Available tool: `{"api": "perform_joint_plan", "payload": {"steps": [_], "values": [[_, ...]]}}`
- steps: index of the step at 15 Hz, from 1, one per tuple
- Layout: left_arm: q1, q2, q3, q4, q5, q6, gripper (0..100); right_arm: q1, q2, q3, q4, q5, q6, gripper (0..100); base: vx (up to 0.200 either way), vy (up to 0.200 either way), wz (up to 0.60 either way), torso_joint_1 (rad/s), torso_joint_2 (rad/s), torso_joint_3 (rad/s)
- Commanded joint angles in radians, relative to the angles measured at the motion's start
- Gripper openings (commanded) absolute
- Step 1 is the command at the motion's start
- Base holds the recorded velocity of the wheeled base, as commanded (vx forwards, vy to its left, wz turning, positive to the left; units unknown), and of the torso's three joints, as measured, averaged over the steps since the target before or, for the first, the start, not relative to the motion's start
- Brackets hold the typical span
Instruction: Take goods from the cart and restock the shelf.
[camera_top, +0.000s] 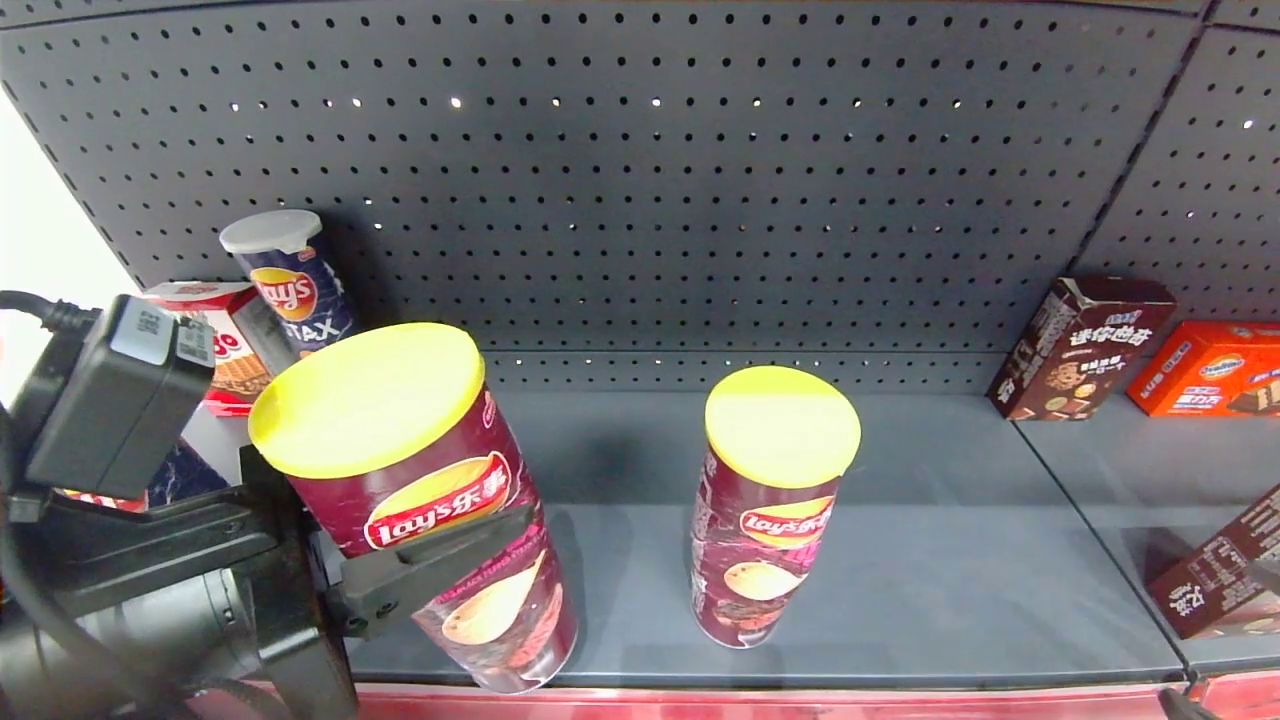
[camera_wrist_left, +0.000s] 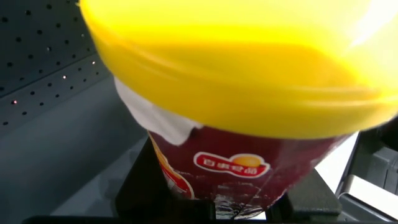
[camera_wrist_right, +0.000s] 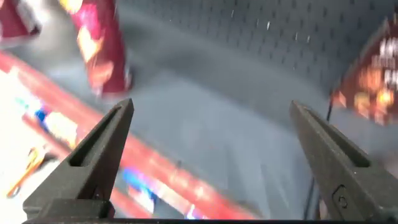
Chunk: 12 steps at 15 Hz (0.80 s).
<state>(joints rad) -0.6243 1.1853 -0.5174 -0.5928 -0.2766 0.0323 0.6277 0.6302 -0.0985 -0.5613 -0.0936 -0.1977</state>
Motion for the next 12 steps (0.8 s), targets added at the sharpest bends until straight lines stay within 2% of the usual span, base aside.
{"api": "perform_joint_plan", "payload": {"steps": [1,3,4,9,11,12], "values": [[0.000,-0.006,0.008,-0.001,-0.001,0.000,0,0.006,-0.319,0.020,0.264,-0.009,0.007,100,0.000,0.000,0.00,0.000,0.00,0.000],[0.000,-0.006,0.008,-0.001,-0.001,0.000,0,-0.011,-0.472,0.020,0.465,-0.009,0.030,100,0.000,0.000,0.00,0.000,0.00,0.000],[0.000,-0.007,0.008,-0.002,-0.001,0.000,0,-0.029,-0.518,0.019,0.514,-0.009,0.044,100,0.000,0.000,0.00,0.000,0.00,0.000],[-0.023,-0.006,0.008,-0.001,0.002,0.000,0,-0.045,-0.630,0.082,0.537,0.028,0.101,100,0.000,0.000,0.00,0.000,0.00,0.000],[-0.032,-0.006,0.010,-0.002,0.005,0.000,0,-0.032,-0.630,0.079,0.546,0.149,0.139,100,0.000,0.000,0.00,0.000,0.00,0.000],[-0.035,-0.006,0.010,-0.002,0.005,0.000,0,-0.005,-0.630,0.082,0.549,0.252,0.141,100,0.000,0.000,0.00,0.000,0.00,0.000]]}}
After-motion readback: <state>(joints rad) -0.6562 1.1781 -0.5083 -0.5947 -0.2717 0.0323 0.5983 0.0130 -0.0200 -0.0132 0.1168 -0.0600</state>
